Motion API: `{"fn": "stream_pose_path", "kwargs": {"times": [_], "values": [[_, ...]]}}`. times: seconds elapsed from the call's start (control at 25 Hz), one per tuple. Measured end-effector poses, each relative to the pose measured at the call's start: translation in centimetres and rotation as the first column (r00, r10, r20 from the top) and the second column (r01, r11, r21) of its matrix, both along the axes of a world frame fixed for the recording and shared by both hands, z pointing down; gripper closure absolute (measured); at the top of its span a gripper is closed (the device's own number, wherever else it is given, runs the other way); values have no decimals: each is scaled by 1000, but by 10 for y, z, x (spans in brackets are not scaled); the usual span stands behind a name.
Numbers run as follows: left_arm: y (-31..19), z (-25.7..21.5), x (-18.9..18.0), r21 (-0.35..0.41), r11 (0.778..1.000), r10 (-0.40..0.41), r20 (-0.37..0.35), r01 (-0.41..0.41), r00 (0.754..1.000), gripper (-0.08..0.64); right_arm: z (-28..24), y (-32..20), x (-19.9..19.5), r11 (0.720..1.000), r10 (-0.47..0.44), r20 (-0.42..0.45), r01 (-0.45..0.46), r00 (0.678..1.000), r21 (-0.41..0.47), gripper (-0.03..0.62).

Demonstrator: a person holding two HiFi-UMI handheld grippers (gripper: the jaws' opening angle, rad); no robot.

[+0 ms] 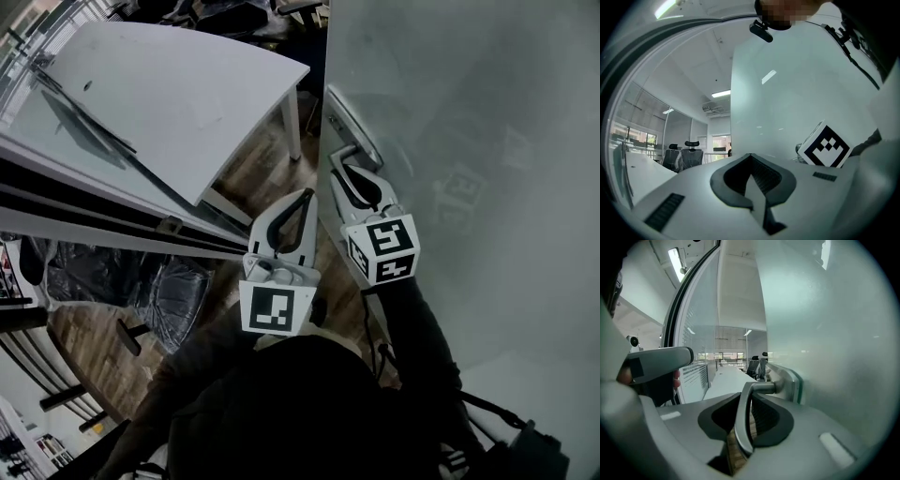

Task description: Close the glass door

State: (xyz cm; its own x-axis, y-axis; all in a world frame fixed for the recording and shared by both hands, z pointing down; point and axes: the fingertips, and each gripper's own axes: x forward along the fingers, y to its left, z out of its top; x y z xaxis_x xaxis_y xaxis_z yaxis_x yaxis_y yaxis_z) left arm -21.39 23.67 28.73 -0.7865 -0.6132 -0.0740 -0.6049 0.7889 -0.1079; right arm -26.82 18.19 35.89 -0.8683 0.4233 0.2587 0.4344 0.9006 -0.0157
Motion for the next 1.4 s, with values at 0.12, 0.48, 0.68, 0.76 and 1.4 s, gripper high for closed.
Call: {"fn": "stream_pose_path", "kwargs": {"times": [0.12,0.48,0.68,0.76,1.4], "values": [[25,1,15,12,999,-36,5,36,999,563,6,27,14,999,-40,0,40,999,-3,523],[80,-3,38,6,998,-70,14,70,997,563,6,94,53,992,-129,10,129,992,-11,525],[120,1,53,20,1000,-23,17,23,1000,563,15,133,78,987,-159,-7,159,987,-8,525],[132,-3,61,3,1000,9,28,-9,1000,563,14,146,88,985,-171,-10,171,985,-11,525],[183,-9,112,-12,996,-91,-10,91,996,563,0,215,151,954,-301,-21,300,954,-12,525]]}}
